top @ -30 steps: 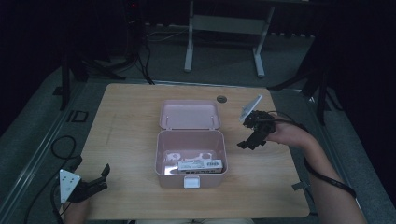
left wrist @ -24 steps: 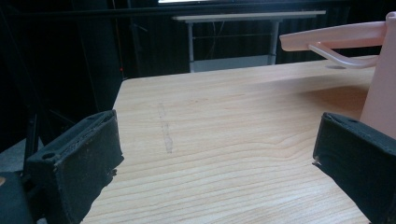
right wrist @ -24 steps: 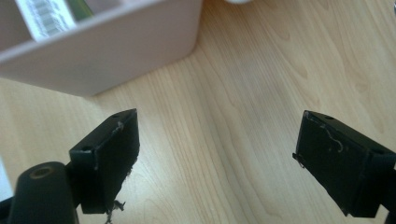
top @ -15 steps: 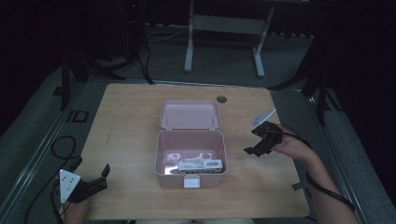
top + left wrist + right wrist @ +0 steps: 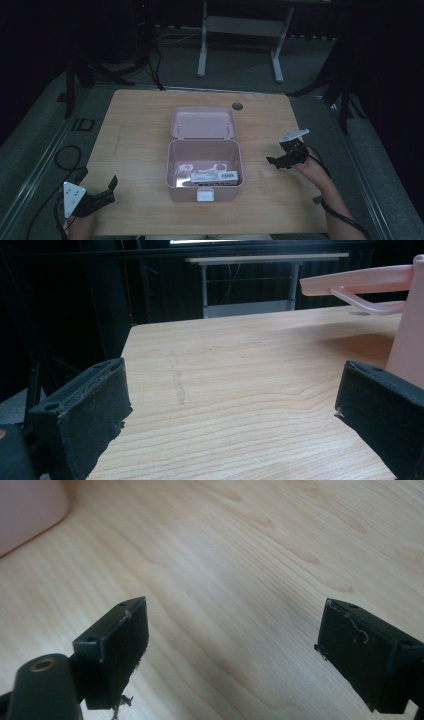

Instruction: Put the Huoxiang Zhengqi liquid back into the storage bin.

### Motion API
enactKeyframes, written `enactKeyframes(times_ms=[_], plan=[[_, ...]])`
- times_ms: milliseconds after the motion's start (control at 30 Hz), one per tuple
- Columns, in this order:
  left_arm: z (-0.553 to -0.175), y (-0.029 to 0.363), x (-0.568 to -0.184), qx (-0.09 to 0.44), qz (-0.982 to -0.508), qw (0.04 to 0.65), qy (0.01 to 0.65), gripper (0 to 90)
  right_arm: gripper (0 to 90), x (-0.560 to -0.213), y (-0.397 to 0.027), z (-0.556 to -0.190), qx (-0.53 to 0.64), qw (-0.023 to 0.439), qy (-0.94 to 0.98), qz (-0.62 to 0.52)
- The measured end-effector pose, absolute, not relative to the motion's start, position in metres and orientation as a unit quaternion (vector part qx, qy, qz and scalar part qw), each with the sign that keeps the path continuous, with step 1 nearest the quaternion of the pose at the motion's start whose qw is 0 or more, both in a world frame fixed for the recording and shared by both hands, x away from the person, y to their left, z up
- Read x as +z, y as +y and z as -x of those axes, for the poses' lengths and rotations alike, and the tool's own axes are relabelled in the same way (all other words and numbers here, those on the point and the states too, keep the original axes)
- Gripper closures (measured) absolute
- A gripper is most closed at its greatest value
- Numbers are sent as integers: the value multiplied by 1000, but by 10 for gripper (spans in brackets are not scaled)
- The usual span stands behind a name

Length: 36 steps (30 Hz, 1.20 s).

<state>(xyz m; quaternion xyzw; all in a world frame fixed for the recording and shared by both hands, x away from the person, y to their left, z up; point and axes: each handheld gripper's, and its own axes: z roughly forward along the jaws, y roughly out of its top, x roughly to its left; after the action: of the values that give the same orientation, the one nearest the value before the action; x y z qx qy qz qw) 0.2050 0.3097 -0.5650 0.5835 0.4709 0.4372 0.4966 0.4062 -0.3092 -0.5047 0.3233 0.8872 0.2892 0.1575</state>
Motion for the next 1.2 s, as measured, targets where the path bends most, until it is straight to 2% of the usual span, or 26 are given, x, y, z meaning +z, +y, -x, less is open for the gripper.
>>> enactKeyframes(times_ms=[333, 467, 767, 1200], plan=[[-205, 310, -565, 437, -583, 497, 471, 11, 125, -534, -335, -402, 337, 217, 824, -400], [-205, 310, -565, 435, -584, 497, 471, 11, 124, -538, -341, -397, 363, 254, 788, -427], [-205, 309, -565, 436, -584, 496, 472, 11, 127, -547, -352, -392, 370, 304, 728, -491], [-205, 310, -565, 436, -583, 497, 472, 11, 133, -552, -359, -390, 391, 314, 693, -518]])
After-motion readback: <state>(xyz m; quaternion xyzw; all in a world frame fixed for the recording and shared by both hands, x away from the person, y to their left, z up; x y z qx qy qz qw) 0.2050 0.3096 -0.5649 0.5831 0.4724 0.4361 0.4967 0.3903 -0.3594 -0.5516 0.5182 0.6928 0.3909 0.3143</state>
